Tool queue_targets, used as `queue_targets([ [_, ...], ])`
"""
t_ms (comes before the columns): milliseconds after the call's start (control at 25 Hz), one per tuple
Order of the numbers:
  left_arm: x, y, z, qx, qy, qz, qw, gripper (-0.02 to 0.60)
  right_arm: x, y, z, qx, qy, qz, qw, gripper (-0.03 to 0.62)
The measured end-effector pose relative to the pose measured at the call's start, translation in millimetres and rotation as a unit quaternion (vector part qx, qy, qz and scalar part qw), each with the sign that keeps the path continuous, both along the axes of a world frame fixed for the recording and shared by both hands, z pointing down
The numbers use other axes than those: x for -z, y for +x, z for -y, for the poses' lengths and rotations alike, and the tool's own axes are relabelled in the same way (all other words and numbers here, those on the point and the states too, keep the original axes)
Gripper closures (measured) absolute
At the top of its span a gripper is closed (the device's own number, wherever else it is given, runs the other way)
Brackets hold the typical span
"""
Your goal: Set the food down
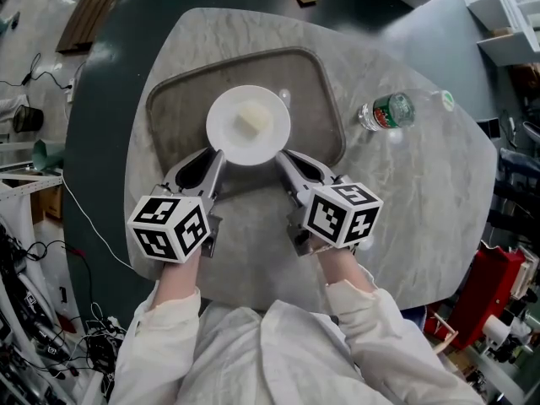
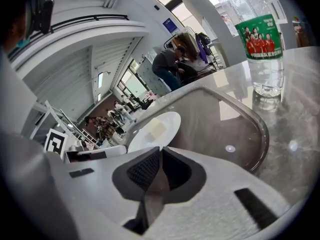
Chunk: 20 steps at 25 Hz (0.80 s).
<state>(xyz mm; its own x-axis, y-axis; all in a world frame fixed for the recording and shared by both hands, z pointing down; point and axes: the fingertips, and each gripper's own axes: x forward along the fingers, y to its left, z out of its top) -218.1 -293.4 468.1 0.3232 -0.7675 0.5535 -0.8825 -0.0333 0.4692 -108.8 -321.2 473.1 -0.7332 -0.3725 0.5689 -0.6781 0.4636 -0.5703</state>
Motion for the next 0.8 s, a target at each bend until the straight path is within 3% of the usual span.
queue_targets([
  [360,-1,8,0,-0.020,-0.001,0.013,0.9997,0.517,-3,3,1,-0.005,0.011,-0.020,1.000,0.579],
  [800,8,-4,-13,-0.006,0.010,0.005,0.9999,0.517,10,12,-3,-0.029,0.037,-0.019,0.999,0.579],
])
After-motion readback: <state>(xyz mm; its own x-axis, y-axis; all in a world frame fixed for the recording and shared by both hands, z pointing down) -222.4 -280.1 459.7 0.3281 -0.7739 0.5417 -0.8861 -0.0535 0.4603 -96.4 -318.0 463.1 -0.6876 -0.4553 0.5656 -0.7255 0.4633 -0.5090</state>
